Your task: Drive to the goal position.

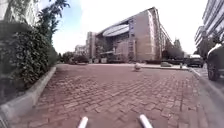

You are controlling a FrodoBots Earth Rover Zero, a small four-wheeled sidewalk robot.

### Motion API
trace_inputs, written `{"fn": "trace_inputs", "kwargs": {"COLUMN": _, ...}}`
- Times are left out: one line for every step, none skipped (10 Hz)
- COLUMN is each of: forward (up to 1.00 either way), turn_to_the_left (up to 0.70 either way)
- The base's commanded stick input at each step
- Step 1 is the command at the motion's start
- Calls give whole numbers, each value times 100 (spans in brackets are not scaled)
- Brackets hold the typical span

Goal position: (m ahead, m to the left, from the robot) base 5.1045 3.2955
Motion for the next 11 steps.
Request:
{"fn": "trace_inputs", "kwargs": {"forward": 70, "turn_to_the_left": 5}}
{"fn": "trace_inputs", "kwargs": {"forward": 70, "turn_to_the_left": 1}}
{"fn": "trace_inputs", "kwargs": {"forward": 70, "turn_to_the_left": 1}}
{"fn": "trace_inputs", "kwargs": {"forward": 70, "turn_to_the_left": 6}}
{"fn": "trace_inputs", "kwargs": {"forward": 70, "turn_to_the_left": 14}}
{"fn": "trace_inputs", "kwargs": {"forward": 70, "turn_to_the_left": 14}}
{"fn": "trace_inputs", "kwargs": {"forward": 70, "turn_to_the_left": 14}}
{"fn": "trace_inputs", "kwargs": {"forward": 70, "turn_to_the_left": 14}}
{"fn": "trace_inputs", "kwargs": {"forward": 70, "turn_to_the_left": 14}}
{"fn": "trace_inputs", "kwargs": {"forward": 70, "turn_to_the_left": 14}}
{"fn": "trace_inputs", "kwargs": {"forward": 70, "turn_to_the_left": 14}}
